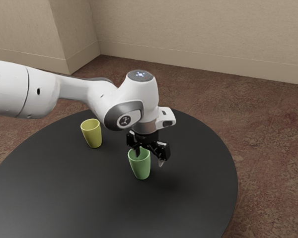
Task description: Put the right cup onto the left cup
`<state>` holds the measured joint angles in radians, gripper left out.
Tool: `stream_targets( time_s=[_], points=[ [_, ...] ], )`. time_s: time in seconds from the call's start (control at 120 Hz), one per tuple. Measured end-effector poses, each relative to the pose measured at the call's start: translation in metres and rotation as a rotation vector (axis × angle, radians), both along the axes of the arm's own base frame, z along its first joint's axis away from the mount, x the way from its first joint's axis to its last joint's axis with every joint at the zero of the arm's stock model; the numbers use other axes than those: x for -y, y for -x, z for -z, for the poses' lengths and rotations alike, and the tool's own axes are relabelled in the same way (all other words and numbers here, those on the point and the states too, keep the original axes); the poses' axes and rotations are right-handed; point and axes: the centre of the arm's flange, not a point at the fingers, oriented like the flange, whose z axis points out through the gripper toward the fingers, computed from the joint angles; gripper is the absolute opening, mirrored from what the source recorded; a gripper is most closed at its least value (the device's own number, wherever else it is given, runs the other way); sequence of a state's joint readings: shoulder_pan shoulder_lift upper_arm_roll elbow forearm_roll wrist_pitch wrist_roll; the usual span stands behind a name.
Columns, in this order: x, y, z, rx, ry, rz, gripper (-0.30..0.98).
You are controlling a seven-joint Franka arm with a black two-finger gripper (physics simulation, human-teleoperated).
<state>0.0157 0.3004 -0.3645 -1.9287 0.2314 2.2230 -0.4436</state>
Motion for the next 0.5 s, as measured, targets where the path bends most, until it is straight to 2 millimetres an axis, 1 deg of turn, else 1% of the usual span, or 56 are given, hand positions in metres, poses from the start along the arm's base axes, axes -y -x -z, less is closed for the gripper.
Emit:
stream_targets(
  time_s=[0.1, 0.158, 0.25, 0.342, 0.45, 0.5],
  points=[
    [-0.003, -0.002, 0.005, -0.001, 0.003, -0.005, 0.69],
    [-0.011, -0.006, 0.01, -0.003, 0.002, -0.017, 0.69],
    [-0.018, -0.009, 0.02, -0.01, 0.003, -0.024, 0.69],
    [-0.02, -0.012, 0.024, -0.01, 0.006, -0.023, 0.69],
    [-0.021, -0.018, 0.023, 0.003, 0.007, -0.016, 0.68],
    [-0.021, -0.02, 0.025, 0.003, 0.006, -0.012, 0.66]
  ],
)
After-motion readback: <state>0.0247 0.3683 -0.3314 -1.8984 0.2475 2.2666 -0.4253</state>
